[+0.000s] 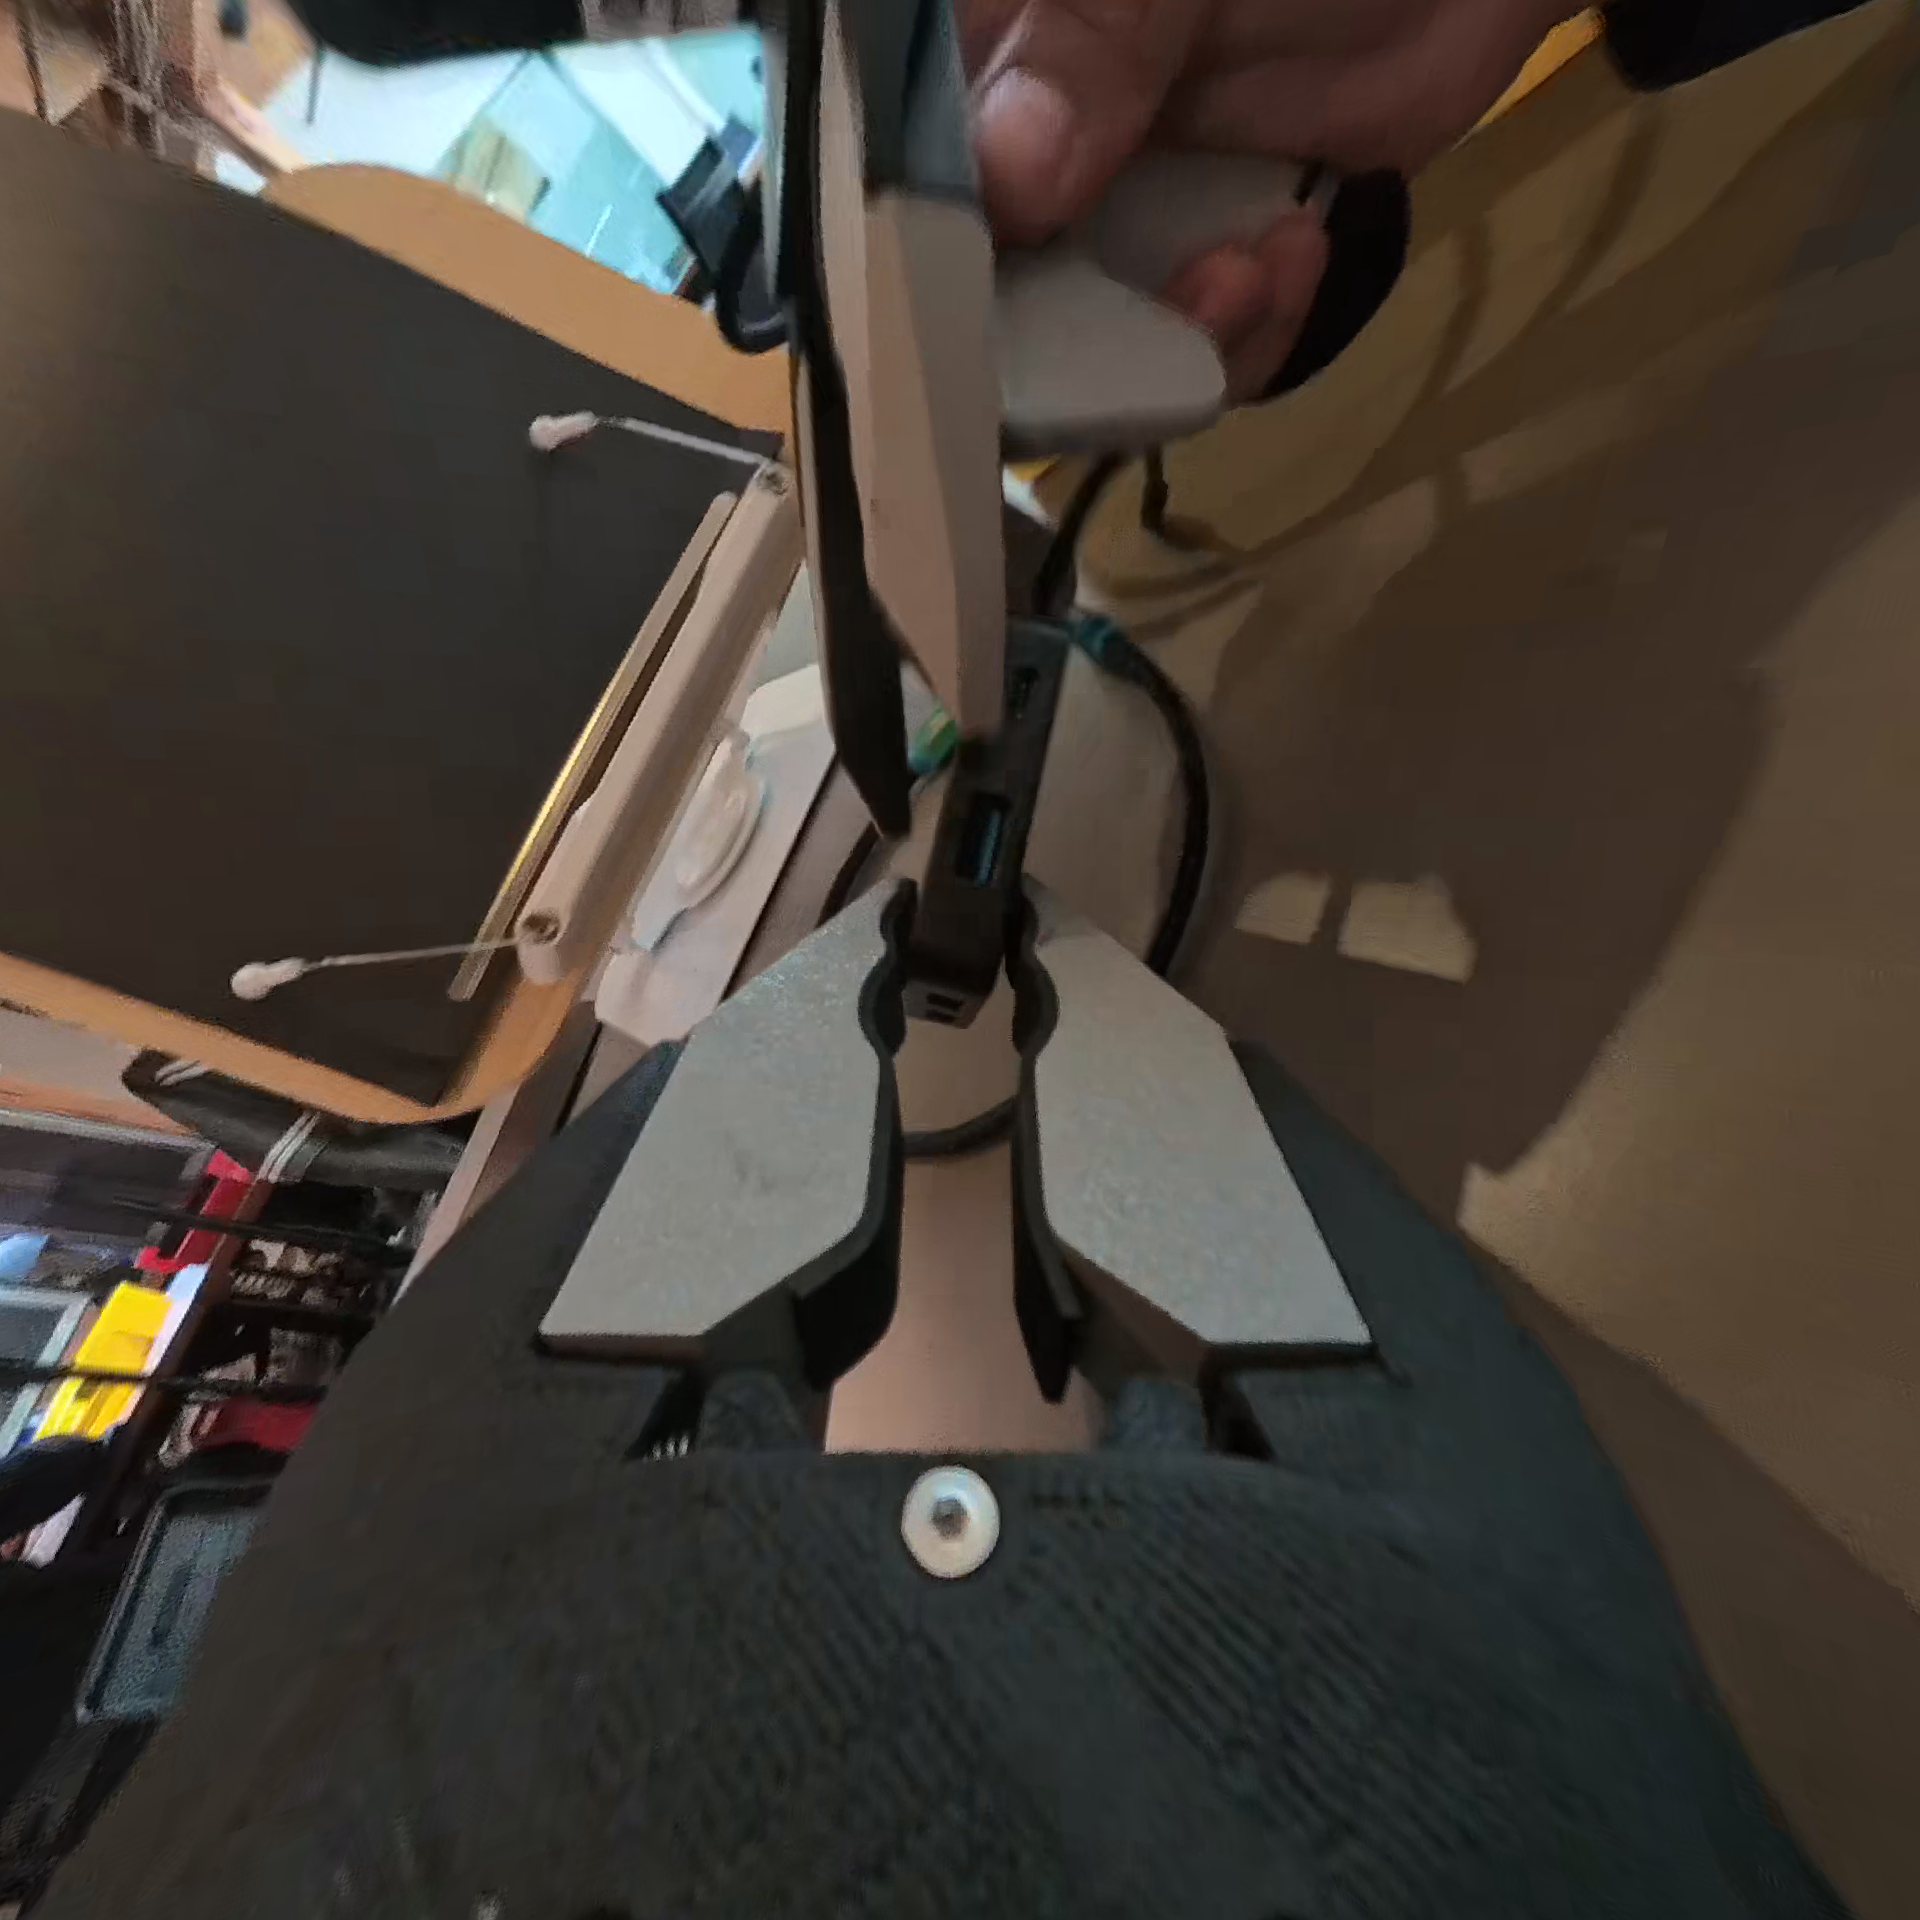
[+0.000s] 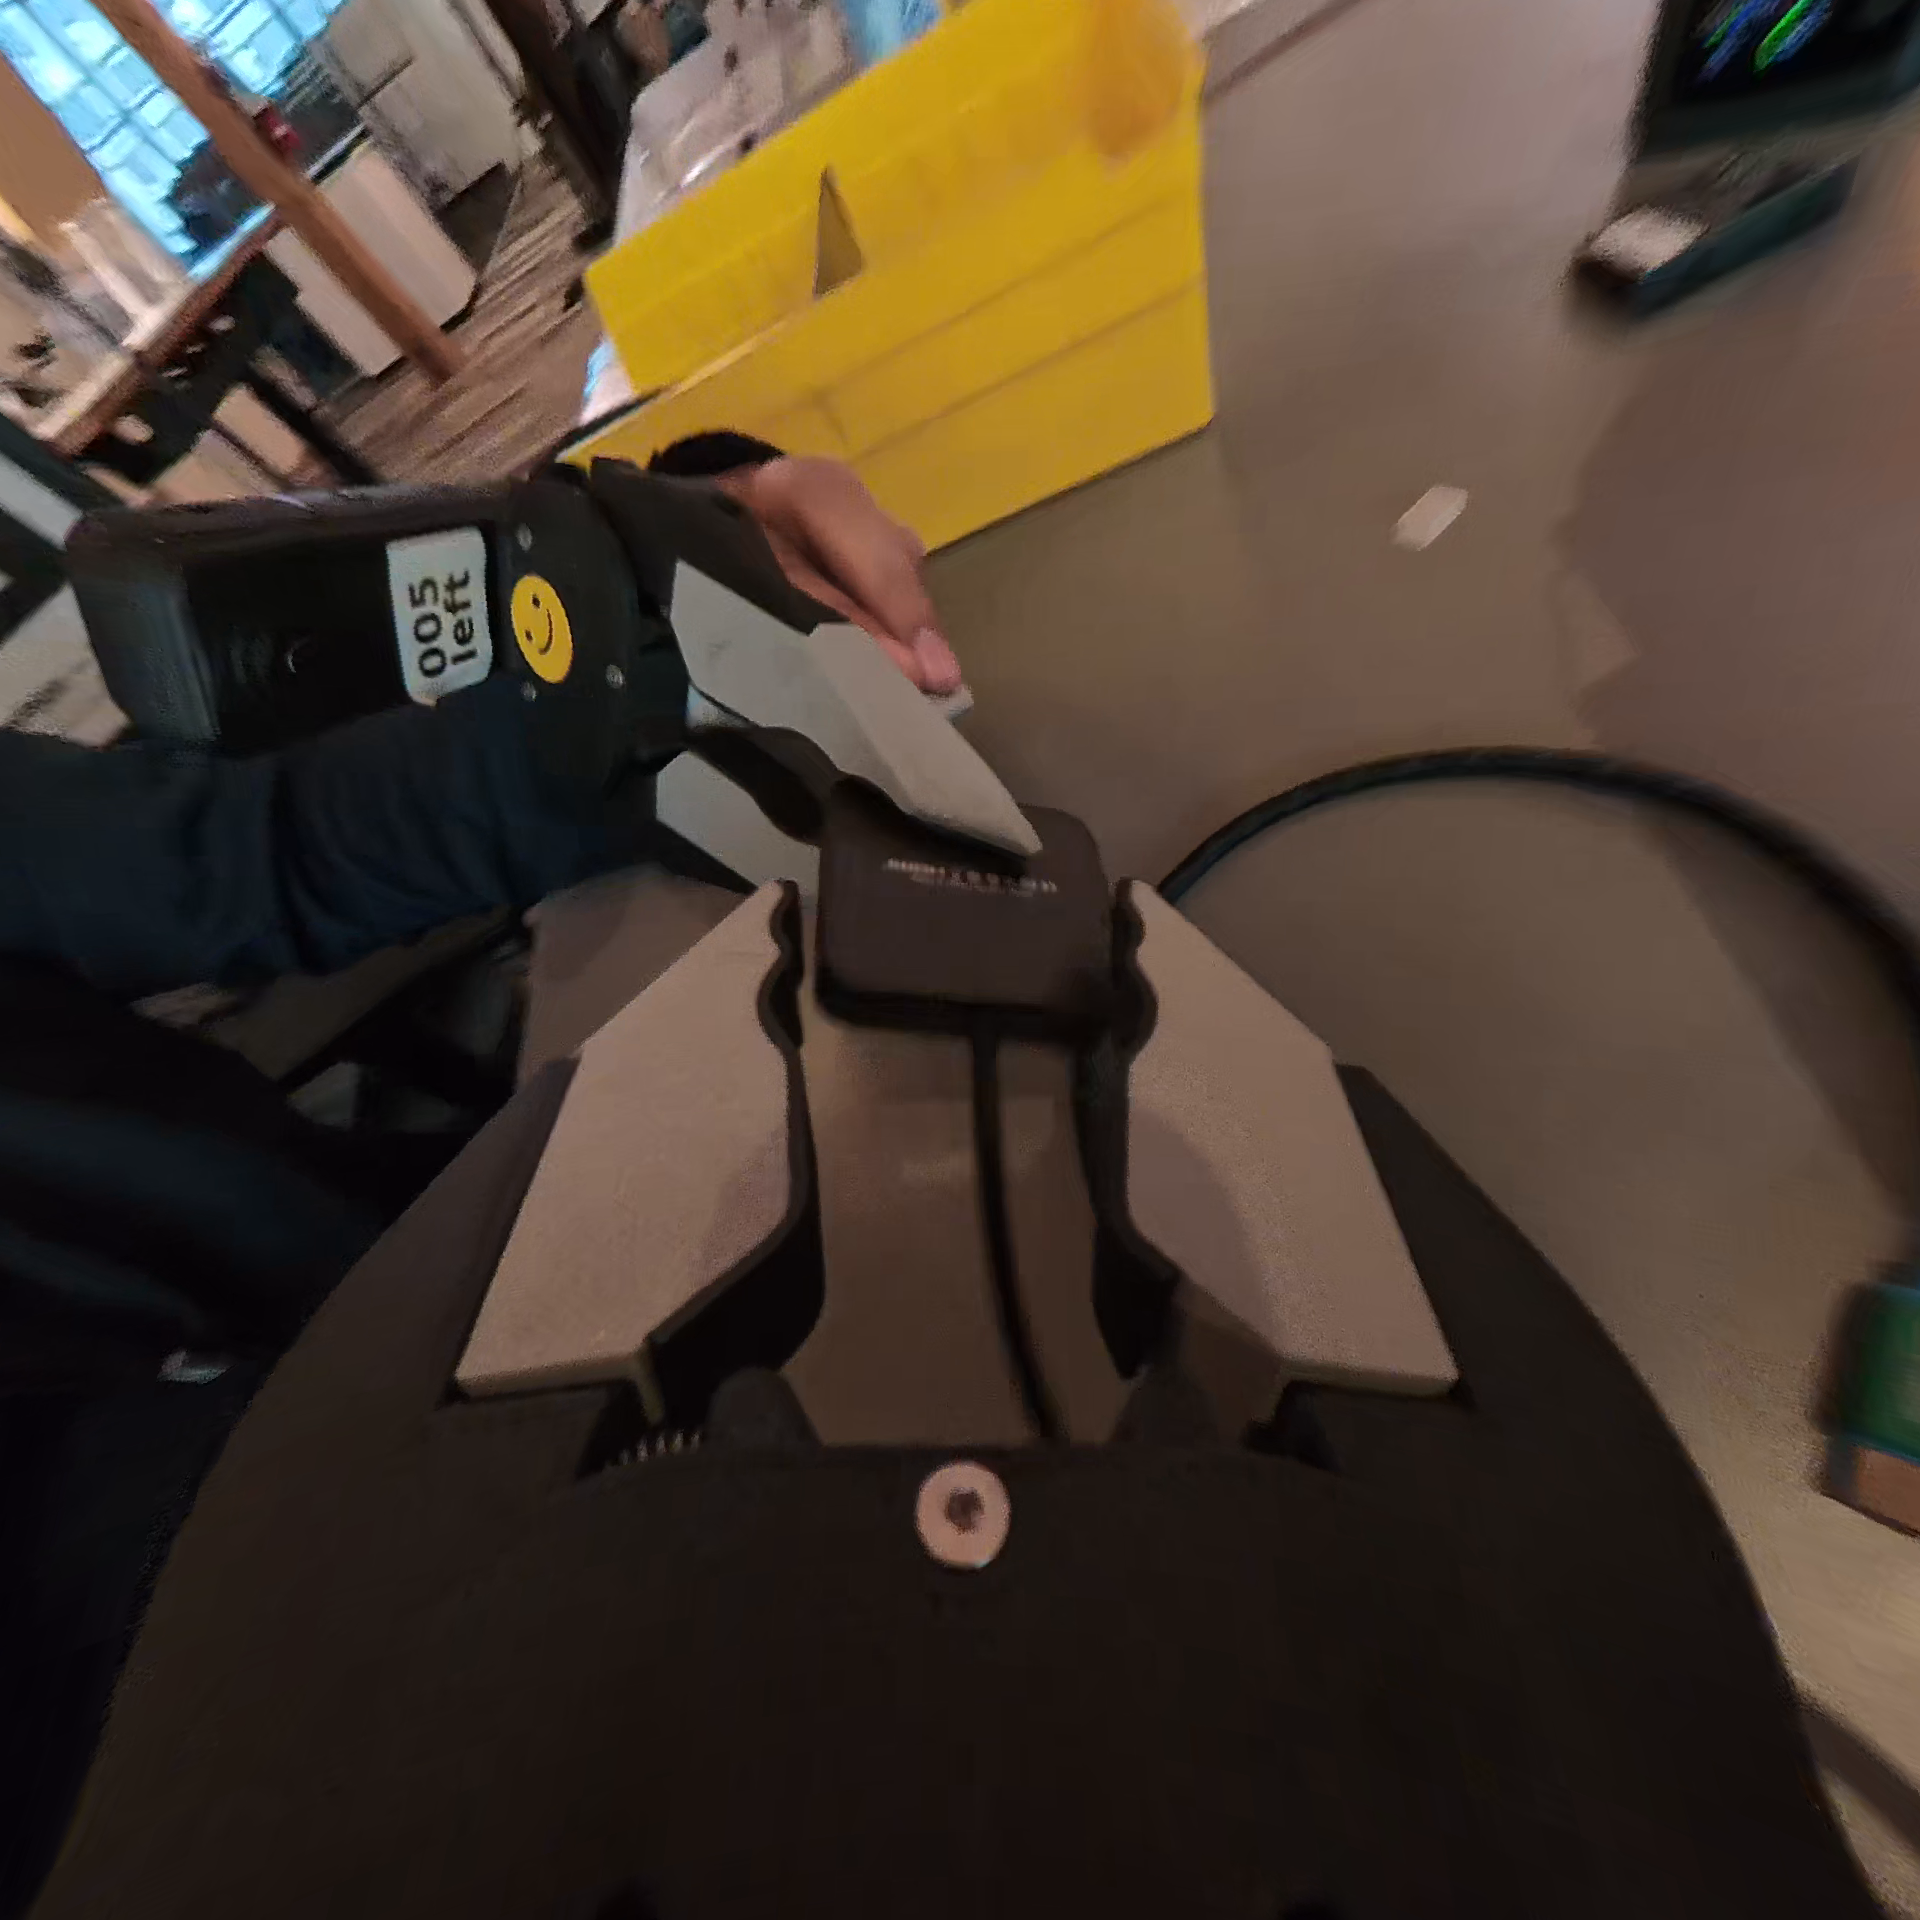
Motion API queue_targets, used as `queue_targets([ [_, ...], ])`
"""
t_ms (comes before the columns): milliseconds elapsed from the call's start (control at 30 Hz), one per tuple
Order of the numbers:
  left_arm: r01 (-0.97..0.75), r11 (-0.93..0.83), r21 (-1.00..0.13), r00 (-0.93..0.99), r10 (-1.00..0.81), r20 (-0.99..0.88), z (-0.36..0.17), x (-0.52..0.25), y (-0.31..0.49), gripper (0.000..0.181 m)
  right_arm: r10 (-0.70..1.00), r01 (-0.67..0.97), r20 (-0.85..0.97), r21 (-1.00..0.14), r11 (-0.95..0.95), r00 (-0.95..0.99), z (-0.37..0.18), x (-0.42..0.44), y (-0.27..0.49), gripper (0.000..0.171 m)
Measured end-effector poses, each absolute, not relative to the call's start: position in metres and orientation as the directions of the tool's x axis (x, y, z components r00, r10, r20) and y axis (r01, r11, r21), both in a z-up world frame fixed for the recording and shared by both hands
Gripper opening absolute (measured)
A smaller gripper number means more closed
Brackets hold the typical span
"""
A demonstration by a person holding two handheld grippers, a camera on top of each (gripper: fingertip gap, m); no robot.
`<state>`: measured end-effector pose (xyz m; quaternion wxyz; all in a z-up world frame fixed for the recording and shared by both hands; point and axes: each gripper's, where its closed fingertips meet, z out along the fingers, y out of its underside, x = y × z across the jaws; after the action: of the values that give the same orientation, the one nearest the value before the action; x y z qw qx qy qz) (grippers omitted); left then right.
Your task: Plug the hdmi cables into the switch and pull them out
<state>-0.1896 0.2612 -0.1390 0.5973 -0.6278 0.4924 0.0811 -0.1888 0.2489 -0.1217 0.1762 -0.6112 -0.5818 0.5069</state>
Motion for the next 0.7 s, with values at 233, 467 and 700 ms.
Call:
queue_targets([
  [233,-0.606,0.197,-0.771,0.659,-0.419,-0.625,-0.103,-0.215,0.268,0.012,0.998,0.197,-0.054,-0.979,-0.051,-0.013,-0.057,-0.179,0.286,0.086],
  [467,-0.373,0.2,-0.906,0.775,-0.47,-0.422,-0.078,-0.227,0.264,0.011,0.977,0.151,0.192,-0.972,0.177,0.091,-0.042,-0.175,0.282,0.079],
  [700,-0.2,0.2,-0.959,0.785,-0.554,-0.279,-0.066,-0.225,0.258,0.011,0.917,0.18,0.306,-0.947,0.266,0.255,-0.041,-0.173,0.295,0.053],
])
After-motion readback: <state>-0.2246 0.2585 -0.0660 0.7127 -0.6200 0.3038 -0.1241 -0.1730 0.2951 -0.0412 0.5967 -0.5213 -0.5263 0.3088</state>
